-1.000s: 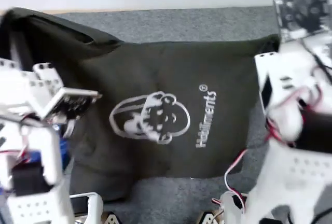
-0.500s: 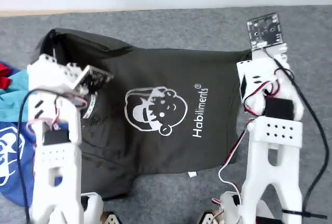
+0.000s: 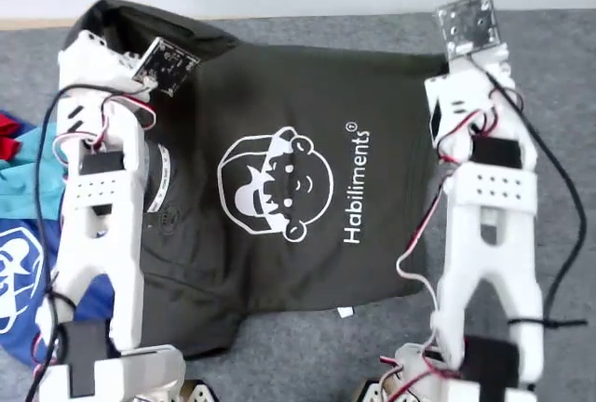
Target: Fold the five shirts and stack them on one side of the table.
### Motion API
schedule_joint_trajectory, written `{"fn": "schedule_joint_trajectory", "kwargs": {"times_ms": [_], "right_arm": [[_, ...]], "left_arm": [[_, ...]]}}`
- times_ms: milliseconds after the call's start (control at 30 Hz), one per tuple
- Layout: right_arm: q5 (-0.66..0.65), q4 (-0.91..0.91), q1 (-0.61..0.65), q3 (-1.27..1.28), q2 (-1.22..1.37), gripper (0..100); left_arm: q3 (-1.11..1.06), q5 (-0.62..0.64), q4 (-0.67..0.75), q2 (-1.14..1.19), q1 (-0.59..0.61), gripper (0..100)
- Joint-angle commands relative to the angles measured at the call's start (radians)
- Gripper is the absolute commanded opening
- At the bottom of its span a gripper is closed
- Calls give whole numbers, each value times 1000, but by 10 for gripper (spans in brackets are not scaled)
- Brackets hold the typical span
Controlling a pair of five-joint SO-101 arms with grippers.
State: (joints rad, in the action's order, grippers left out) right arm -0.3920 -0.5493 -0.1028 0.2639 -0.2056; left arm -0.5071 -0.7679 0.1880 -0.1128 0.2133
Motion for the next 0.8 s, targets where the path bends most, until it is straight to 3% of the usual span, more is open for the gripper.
{"fn": "schedule_joint_trajectory", "kwargs": {"times_ms": [0,533,767], "right_arm": [[-11,12,-5,-147,62,10],[-55,-62,41,-374,216,10],[20,-231,56,-373,222,10]], "left_arm": [[87,-8,25,14,2,4],[269,-8,21,144,2,4],[271,-9,-183,143,6,4]]}}
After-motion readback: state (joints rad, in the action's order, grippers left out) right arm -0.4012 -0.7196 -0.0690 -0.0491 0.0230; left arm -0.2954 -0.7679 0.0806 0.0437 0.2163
